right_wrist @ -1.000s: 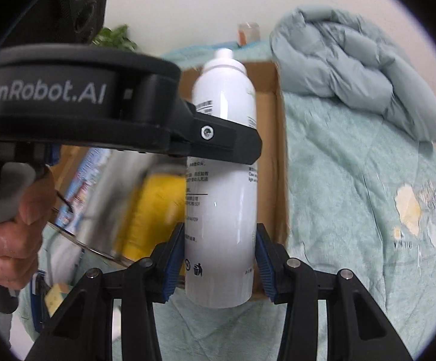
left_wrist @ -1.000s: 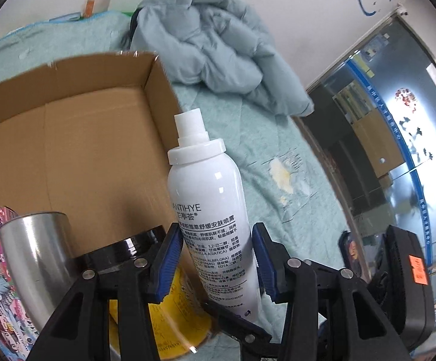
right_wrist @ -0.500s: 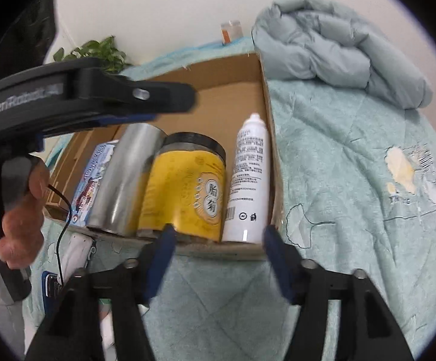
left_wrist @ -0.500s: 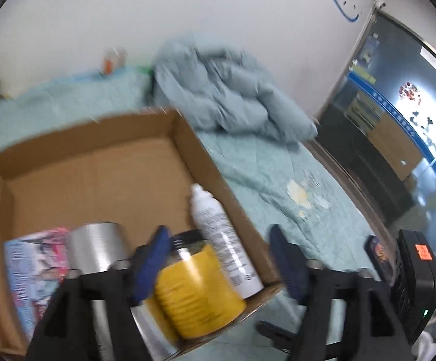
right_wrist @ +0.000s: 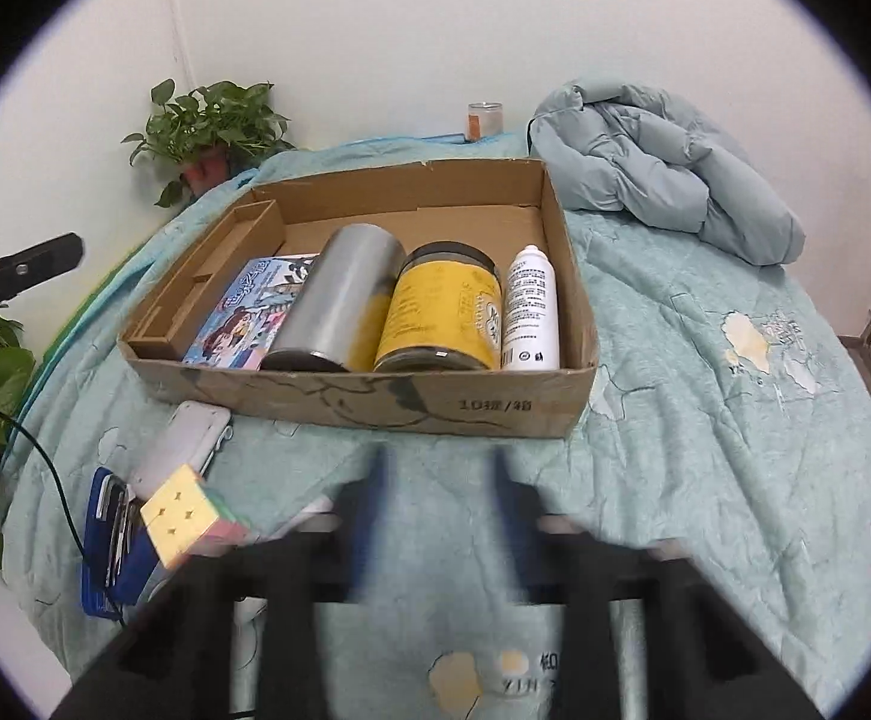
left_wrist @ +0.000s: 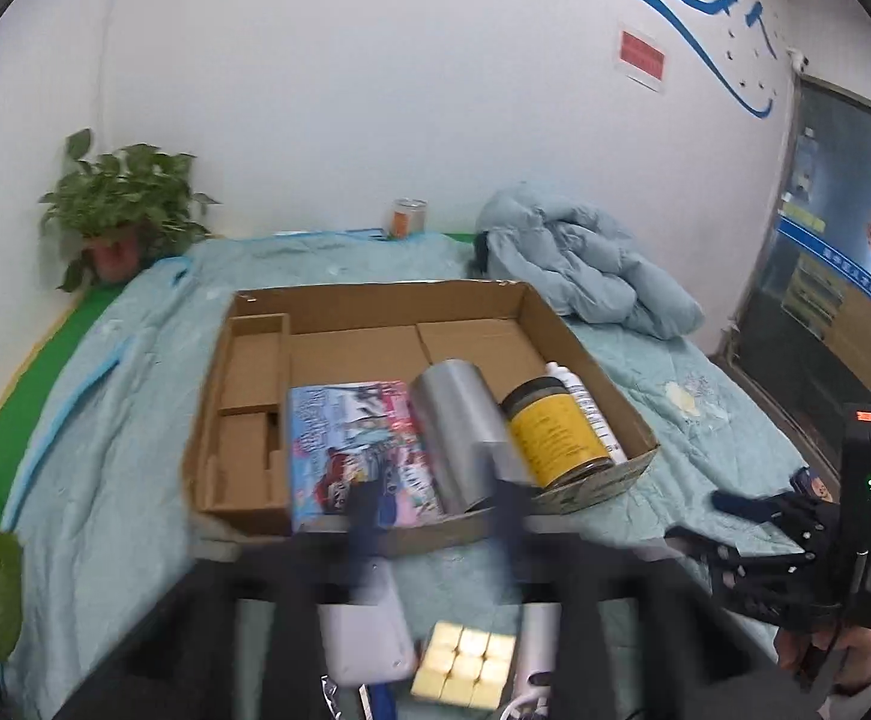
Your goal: Organize rigid objects
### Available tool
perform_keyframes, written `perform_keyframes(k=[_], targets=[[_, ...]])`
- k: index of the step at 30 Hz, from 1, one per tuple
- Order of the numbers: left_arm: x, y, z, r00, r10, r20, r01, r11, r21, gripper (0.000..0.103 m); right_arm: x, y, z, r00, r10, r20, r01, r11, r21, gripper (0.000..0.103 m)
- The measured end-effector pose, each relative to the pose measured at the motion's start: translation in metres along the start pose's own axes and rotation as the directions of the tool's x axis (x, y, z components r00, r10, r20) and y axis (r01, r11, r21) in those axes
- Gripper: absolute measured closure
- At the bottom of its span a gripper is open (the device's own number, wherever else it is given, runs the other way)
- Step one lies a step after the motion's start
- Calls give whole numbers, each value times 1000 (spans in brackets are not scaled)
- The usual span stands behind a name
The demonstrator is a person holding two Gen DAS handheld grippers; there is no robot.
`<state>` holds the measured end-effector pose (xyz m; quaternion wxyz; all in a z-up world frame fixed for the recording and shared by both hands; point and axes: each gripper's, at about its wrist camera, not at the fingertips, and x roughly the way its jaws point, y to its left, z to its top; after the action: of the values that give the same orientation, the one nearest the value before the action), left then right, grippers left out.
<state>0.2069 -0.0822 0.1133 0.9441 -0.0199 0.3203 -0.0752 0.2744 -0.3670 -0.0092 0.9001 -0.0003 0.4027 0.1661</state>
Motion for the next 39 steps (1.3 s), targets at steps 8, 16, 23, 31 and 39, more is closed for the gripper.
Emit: perform_keyframes(k=[8,16,23,31,39], targets=[[-45,21,-58,1000,-24,-1,24,996,-87,1,-27,27,-35,998,24,50,-24,1000,-10,5],[-102,44,-74,987,160,24,-157,985,-75,1,-30,51,-70,997,80,21,-78,995,-65,5],[-95,46,-105,996,55,-65,-61,993,-96,1,-29,72,-88,984,174,39,-172,984,-52,5],[1,4,-160,932,-259,-254,218,959,-179,13,-15,85,-115,977,203,-65,-209,973,-103,6],[51,-21,-179,859,-376,-347,291,917,-274,29,-16,75,-133,971,226,-75,-233,966,-110,12]])
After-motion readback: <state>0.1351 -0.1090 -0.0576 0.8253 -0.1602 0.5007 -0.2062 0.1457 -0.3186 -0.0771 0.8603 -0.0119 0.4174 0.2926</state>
